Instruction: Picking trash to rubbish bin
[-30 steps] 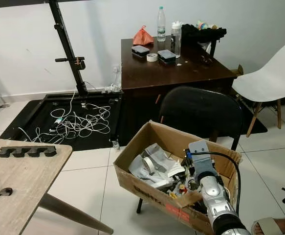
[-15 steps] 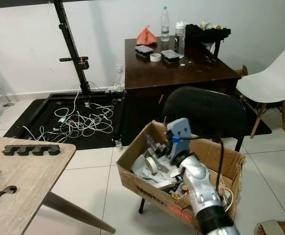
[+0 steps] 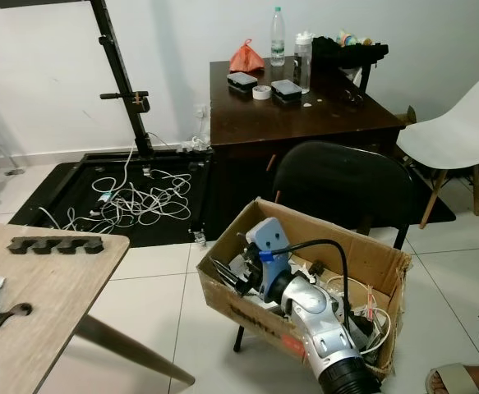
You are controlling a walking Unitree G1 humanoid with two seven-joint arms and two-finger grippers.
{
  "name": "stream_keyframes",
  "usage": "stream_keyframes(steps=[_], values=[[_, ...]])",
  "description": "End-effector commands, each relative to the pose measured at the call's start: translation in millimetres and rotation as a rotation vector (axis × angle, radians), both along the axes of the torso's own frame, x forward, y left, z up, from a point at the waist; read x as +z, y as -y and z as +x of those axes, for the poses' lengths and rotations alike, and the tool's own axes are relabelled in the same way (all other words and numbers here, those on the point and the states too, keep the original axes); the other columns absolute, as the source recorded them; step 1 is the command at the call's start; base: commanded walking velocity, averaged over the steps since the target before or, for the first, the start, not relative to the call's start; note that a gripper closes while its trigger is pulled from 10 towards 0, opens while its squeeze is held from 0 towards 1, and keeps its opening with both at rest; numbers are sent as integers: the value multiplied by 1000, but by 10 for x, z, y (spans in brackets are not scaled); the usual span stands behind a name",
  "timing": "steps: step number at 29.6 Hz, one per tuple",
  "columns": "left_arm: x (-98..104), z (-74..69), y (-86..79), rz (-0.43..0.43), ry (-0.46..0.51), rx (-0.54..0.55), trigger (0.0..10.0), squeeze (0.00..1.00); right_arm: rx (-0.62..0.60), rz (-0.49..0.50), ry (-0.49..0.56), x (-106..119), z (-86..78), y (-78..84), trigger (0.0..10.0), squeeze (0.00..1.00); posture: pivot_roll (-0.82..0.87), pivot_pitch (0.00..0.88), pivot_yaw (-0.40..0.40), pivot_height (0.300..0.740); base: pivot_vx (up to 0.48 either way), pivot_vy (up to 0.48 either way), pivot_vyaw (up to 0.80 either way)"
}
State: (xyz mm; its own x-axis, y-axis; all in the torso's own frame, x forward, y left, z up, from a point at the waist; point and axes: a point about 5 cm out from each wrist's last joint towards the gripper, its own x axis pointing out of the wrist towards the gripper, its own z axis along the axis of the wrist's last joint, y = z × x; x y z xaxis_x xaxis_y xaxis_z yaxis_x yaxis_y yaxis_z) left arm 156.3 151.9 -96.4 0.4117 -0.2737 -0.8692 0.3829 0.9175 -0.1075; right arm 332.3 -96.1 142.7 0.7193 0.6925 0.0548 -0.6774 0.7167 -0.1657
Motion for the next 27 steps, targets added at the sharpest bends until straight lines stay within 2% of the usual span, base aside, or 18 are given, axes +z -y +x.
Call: stream_keyframes(steps=[1, 10, 18, 19, 20, 21, 23, 26, 27], values=[[-79, -203, -56, 24, -81, 0, 10000, 0, -40, -46, -53, -121, 13, 60, 10000, 0, -219, 94, 84, 740, -319, 0, 0], [-76, -196, -59, 23, -79, -3, 10000, 0, -67, -82, -92, -254, 8, 86, 10000, 0, -217, 88, 86, 740, -320, 0, 0], [-74, -191, -61, 22, -78, -2, 10000, 0, -103, -145, -162, -484, -21, 112, 10000, 0, -214, 88, 88, 740, -320, 0, 0], [-74, -191, -60, 21, -78, -1, 10000, 0, -118, -159, -188, -558, -32, 133, 10000, 0, -214, 88, 88, 740, -307, 0, 0], [-73, -188, -57, 21, -77, -1, 10000, 0, -156, -195, -263, -756, -74, 197, 10000, 0, -212, 88, 85, 740, -300, 0, 0], [-73, -188, -57, 21, -77, -1, 10000, 0, -156, -195, -263, -756, -74, 197, 10000, 0, -212, 88, 85, 740, -300, 0, 0], [-74, -187, -58, 28, -78, -3, 10000, 0, -193, -232, -337, -948, -142, 269, 10000, 0, -211, 87, 84, 740, -142, 0, 0], [-75, -186, -63, 38, -73, 3, 10000, 0, -286, -315, -495, -1344, -367, 451, 10000, 0, -208, 86, 81, 740, 0, 0, 0], [-75, -186, -63, 38, -73, 3, 10000, 0, -286, -315, -495, -1344, -367, 451, 10000, 0, -208, 86, 81, 740, 0, 0, 0]])
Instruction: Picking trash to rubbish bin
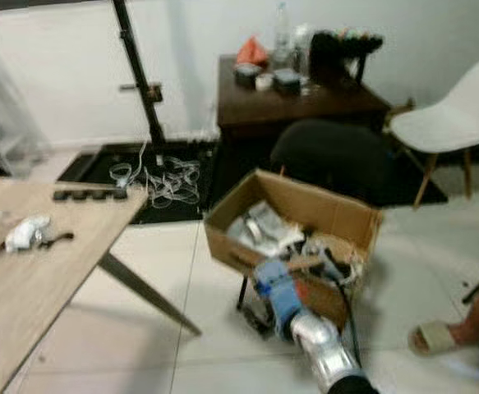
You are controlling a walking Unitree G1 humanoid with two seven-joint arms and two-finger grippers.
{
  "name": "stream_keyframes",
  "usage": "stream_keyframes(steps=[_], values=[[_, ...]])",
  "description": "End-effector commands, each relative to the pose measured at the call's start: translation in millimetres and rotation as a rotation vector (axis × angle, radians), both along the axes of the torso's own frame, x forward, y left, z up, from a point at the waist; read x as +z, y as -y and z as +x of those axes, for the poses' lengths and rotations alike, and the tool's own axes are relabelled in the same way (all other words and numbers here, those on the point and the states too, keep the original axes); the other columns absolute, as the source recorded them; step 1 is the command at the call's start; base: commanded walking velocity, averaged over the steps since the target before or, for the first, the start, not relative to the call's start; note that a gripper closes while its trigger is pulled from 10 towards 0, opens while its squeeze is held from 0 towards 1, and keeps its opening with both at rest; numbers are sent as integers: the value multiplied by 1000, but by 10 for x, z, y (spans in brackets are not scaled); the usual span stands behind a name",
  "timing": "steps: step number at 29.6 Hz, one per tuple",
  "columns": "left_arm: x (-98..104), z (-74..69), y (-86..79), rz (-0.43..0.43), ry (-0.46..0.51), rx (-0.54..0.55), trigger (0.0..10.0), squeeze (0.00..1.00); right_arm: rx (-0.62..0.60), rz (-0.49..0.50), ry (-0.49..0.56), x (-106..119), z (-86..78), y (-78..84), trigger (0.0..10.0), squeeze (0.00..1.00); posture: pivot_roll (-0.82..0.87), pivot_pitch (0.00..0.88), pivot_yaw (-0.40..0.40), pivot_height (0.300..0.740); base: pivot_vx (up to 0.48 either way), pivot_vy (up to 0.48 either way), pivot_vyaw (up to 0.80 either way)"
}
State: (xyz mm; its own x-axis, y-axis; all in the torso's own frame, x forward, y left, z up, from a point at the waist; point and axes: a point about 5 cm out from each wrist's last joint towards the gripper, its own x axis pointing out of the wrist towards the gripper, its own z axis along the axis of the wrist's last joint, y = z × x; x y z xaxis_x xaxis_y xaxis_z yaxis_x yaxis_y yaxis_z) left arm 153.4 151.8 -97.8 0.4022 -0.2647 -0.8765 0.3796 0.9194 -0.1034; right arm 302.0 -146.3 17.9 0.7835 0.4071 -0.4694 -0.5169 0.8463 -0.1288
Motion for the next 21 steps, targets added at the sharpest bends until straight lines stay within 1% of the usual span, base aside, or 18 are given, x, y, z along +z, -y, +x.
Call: stream_keyframes(steps=[1, 2, 3, 5, 6, 7, 8, 9, 10, 11, 12, 13, 14, 16, 17, 18, 19, 21], values=[[-60, -156, -65, 29, -62, 0, 10000, 0, -5, -8, -42, -96, -64, -50, 10000, 0, -208, 86, 81, 740, 0, 0, 0], [-60, -155, -65, 28, -57, 3, 10000, 0, -65, -36, -137, -308, -236, 59, 10000, 0, -208, 86, 81, 740, 0, 0, 0], [-60, -155, -65, 28, -57, 3, 10000, 0, -65, -36, -137, -308, -236, 59, 10000, 0, -208, 86, 81, 740, 0, 0, 0], [-58, -153, -65, 28, -53, 4, 10000, 0, -114, -91, -243, -531, -466, 181, 10000, 0, -208, 86, 81, 740, 0, 0, 0], [-58, -153, -65, 28, -53, 4, 10000, 0, -114, -91, -243, -531, -466, 181, 10000, 0, -208, 86, 81, 740, 0, 0, 0], [-53, -141, -72, 29, -42, 7, 10000, 0, -176, -145, -352, -739, -737, 318, 10000, 0, -203, 85, 84, 740, 0, 0, 0], [-53, -141, -72, 29, -42, 7, 10000, 0, -176, -145, -352, -739, -737, 318, 10000, 0, -203, 85, 84, 740, 0, 0, 0], [-51, -136, -74, 30, -38, 8, 10000, 0, -199, -159, -386, -798, -826, 362, 10000, 0, -203, 85, 84, 740, 0, 0, 0], [-51, -136, -74, 30, -38, 8, 10000, 0, -199, -159, -386, -798, -826, 362, 10000, 0, -203, 85, 84, 740, 0, 0, 0], [-45, -121, -76, 31, -27, 5, 10000, 0, -229, -185, -428, -868, -944, 425, 10000, 0, -203, 85, 86, 740, 0, 0, 0], [-28, -78, -78, 28, -6, 12, 10000, 0, -268, -208, -480, -948, -1095, 500, 10000, 0, -203, 85, 86, 740, 0, 0, 0], [7, 6, -75, 21, 30, 19, 10000, 0, -326, -236, -540, -1029, -1279, 601, 10000, 0, -203, 85, 86, 740, 0, 0, 481], [7, 6, -75, 21, 30, 19, 10000, 0, -326, -236, -540, -1029, -1279, 601, 10000, 0, -203, 85, 86, 740, 0, 0, 481], [100, 210, -46, -11, 110, 30, 10000, 0, -382, -322, -635, -1145, -1614, 755, 10000, 0, -195, 86, 88, 740, 0, 0, 763], [153, 314, -17, -34, 148, 27, 10000, 0, -401, -342, -667, -1178, -1732, 799, 10000, 0, -195, 86, 88, 740, 0, 0, 763], [199, 397, 14, -57, 178, 22, 10000, 0, -411, -352, -689, -1199, -1813, 821, 10000, 0, -195, 86, 88, 740, 0, 0, 756], [199, 397, 14, -57, 178, 22, 10000, 0, -411, -352, -689, -1199, -1813, 821, 10000, 0, -195, 86, 88, 740, 0, 0, 756], [298, 555, 95, -113, 237, -4, 10000, 0, -422, -362, -732, -1233, -1938, 839, 10000, 0, -197, 87, 90, 740, 0, 0, 753]])
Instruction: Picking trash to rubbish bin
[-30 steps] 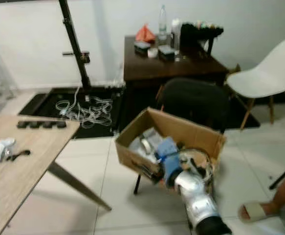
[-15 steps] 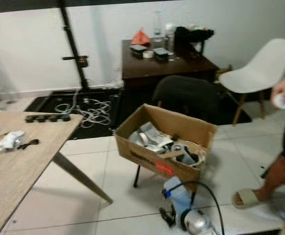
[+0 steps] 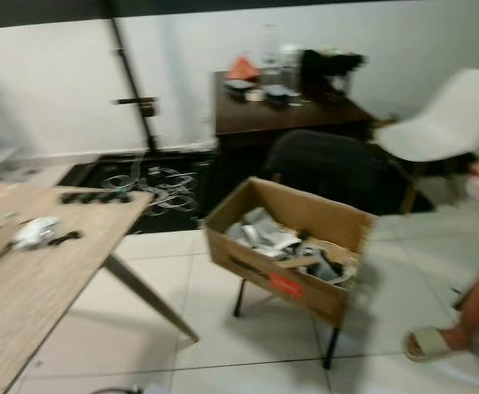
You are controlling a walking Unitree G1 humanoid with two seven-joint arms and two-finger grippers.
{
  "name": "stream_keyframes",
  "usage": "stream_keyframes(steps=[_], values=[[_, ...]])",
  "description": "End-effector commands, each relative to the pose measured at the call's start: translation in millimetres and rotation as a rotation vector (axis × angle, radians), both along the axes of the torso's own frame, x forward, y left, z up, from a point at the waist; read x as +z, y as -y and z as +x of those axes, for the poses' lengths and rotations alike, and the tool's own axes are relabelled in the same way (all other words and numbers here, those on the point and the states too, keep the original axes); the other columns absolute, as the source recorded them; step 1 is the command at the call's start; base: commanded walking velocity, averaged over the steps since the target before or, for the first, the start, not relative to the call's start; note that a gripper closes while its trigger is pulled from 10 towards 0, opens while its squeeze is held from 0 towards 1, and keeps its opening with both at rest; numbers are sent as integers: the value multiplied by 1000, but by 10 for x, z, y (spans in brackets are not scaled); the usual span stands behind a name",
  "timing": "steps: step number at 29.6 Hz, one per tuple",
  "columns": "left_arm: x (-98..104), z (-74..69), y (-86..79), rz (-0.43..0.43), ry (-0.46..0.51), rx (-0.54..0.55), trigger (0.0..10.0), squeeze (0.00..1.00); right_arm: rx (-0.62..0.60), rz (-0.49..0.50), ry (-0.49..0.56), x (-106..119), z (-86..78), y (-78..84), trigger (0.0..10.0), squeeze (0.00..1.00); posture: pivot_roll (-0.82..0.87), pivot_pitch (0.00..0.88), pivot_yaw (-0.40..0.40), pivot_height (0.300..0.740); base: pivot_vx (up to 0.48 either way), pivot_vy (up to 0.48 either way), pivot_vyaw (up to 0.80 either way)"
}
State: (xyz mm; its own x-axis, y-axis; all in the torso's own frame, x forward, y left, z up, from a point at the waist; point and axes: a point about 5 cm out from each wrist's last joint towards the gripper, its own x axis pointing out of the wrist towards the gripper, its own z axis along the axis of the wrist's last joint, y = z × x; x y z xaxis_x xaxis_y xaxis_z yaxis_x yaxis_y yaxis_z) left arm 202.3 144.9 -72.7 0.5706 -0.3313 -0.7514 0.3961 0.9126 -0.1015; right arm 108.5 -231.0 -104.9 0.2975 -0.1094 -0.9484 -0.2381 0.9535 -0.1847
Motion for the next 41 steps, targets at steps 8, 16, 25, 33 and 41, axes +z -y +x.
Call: stream_keyframes(steps=[8, 16, 25, 33, 41], values=[[331, 304, 373, -284, 130, -322, 10000, 0, -19, -19, -52, -35, -136, 8, 10000, 0, -202, 90, 88, 740, 0, 0, 747], [1121, 714, 575, -945, 336, -508, 10000, 0, -6, -29, -39, -15, -58, 20, 10000, 0, -199, 90, 87, 740, 0, 0, 541], [1962, 1184, 380, -1245, 728, -311, 10000, 0, 1, -32, -51, -35, -126, 4, 10000, 0, -192, 88, 86, 740, 0, 0, 776], [2342, 1651, -56, -822, 971, 188, 10000, 0, 8, -38, -70, -50, -220, 30, 10000, 0, -194, 92, 88, 740, 0, 0, 775], [2499, 1669, -39, -357, 1113, 66, 10000, 0, 12, -40, -71, -48, -213, 29, 10000, 0, -198, 93, 87, 740, 0, 0, 775]])
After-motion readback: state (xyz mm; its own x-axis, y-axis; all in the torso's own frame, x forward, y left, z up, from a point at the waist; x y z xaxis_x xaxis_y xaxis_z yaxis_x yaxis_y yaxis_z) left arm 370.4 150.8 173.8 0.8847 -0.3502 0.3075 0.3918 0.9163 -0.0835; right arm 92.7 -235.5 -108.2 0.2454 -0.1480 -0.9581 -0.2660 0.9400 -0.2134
